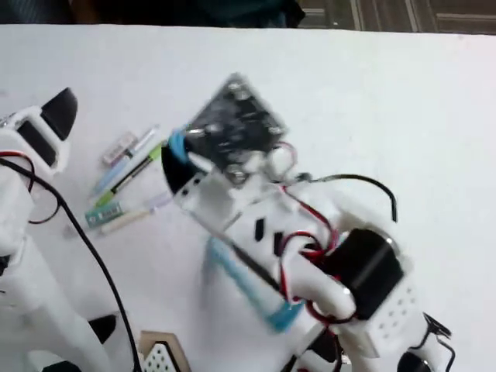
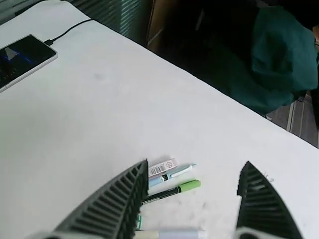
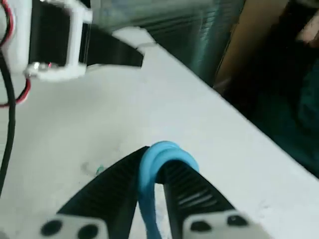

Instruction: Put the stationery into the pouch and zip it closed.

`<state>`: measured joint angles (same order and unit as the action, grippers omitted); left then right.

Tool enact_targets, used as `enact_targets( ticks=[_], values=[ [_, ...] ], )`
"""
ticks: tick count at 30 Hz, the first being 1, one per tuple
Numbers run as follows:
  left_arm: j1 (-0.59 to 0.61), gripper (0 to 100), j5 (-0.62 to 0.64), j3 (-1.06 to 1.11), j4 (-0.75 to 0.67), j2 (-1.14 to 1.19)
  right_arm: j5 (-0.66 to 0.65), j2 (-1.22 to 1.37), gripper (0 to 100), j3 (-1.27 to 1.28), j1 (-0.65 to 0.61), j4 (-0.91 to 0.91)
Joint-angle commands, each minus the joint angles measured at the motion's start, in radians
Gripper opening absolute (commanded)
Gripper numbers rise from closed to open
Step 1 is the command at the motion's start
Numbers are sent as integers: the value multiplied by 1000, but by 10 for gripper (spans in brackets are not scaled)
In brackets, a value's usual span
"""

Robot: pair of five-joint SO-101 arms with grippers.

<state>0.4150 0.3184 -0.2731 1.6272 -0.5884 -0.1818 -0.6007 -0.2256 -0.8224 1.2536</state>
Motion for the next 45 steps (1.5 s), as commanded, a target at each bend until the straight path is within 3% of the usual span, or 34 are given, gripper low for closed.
enact_targets(
  ticks=[1, 6, 9, 13, 23, 36, 45],
  values=[
    [25, 297, 0, -35, 17, 4, 8, -24, 17, -3, 59, -197],
    [21, 297, -61, -38, 89, -2, 2, -24, 17, -3, 68, -390],
    [19, 295, -103, -25, 166, -2, 0, -24, 17, 2, 70, -401],
    [8, 297, -186, 92, 160, -41, 0, -27, 17, 12, 70, -360],
    [-403, 298, -227, 445, 52, -128, -2, -48, 17, 17, 199, -179],
    [-641, 298, -206, 457, -28, -119, 0, -140, 17, 20, 272, -76],
    [-654, 294, -199, 457, -17, 21, -2, -206, 17, 20, 274, 44]
  ],
)
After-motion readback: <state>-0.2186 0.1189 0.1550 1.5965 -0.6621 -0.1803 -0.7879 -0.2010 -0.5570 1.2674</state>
